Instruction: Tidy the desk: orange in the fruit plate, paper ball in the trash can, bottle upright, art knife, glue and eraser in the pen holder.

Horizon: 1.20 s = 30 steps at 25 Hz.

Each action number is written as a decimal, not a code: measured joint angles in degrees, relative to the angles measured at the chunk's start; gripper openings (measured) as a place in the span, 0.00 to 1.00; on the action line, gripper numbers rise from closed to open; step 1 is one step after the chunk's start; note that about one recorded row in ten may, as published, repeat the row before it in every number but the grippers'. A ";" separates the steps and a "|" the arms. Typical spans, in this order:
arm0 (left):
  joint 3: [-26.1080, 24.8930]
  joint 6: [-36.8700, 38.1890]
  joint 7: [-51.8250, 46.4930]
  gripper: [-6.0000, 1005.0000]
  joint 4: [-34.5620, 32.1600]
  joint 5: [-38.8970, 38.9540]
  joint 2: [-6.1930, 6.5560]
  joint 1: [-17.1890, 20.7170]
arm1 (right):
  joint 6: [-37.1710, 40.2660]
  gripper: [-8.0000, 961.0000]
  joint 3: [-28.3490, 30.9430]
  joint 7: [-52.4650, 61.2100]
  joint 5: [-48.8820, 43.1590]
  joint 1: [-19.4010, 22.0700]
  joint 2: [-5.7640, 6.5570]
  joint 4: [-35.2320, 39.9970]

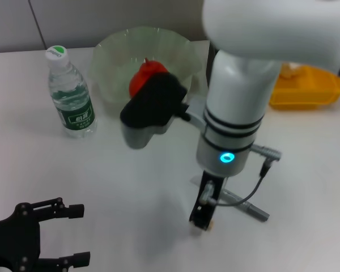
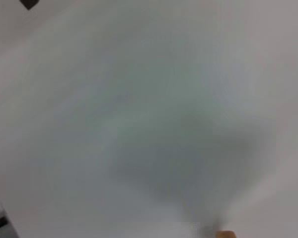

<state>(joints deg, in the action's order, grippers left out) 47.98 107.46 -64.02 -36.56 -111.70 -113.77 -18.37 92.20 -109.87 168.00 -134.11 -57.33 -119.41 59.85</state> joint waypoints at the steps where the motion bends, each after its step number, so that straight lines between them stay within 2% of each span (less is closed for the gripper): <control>1: 0.00 0.00 0.00 0.83 0.00 0.00 0.00 0.00 | 1.76 0.14 1.73 -0.04 -1.56 0.86 0.06 2.20; 5: 0.00 0.01 -0.09 0.83 0.00 0.00 -0.02 0.05 | 9.91 0.14 12.27 -0.73 -11.49 5.71 0.17 14.72; 8: 0.00 -0.19 0.03 0.83 0.07 0.00 -0.18 0.17 | 13.41 0.14 21.44 -3.94 -18.00 7.81 0.36 22.82; 10: 0.00 -0.22 0.04 0.83 0.08 0.00 -0.24 0.16 | 13.47 0.14 26.68 -7.22 -20.60 8.54 0.49 25.05; 11: 0.01 -0.23 0.05 0.83 0.09 0.00 -0.31 0.06 | 11.62 0.14 31.65 -11.26 -22.33 8.90 0.68 25.37; 12: 0.01 -0.23 0.05 0.83 0.09 0.00 -0.31 0.06 | 11.62 0.14 31.65 -11.26 -22.33 8.90 0.68 25.37; 16: 0.00 -0.24 -0.19 0.83 0.09 0.00 -0.40 -0.05 | 4.77 0.14 39.28 -19.43 -23.20 9.06 0.79 22.41; 18: 0.00 -0.24 -0.29 0.83 0.09 0.00 -0.40 -0.05 | 3.36 0.14 40.06 -20.58 -23.27 9.07 0.77 21.79; 19: 0.00 -0.24 -0.39 0.83 0.09 0.00 -0.40 0.01 | -0.43 0.14 40.87 -22.33 -23.49 9.07 0.75 20.12; 20: 0.00 -0.24 -0.39 0.83 0.09 0.00 -0.40 0.01 | -0.43 0.14 40.87 -22.33 -23.49 9.07 0.75 20.12; 21: 0.00 -0.24 -0.41 0.83 0.09 0.00 -0.40 0.06 | -4.35 0.14 41.13 -23.54 -23.71 9.10 0.84 18.44; 23: 0.01 -0.24 -0.42 0.83 0.09 0.00 -0.41 0.08 | -6.15 0.14 41.17 -24.05 -23.78 9.16 0.86 17.75; 26: 0.00 -0.24 -0.49 0.83 0.11 0.00 -0.57 0.15 | -14.46 0.14 41.20 -26.26 -24.11 9.87 0.59 14.85; 27: 0.00 -0.24 -0.49 0.83 0.11 0.00 -0.57 0.15 | -14.46 0.14 41.20 -26.26 -24.11 9.87 0.59 14.85; 30: -0.01 -0.33 -0.52 0.83 0.35 0.00 -0.67 0.18 | -21.22 0.14 41.41 -26.95 -24.29 9.92 0.82 10.28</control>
<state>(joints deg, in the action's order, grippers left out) 47.97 107.14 -64.54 -36.22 -111.71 -114.44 -18.19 70.98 -68.47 141.05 -158.40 -47.40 -118.59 70.13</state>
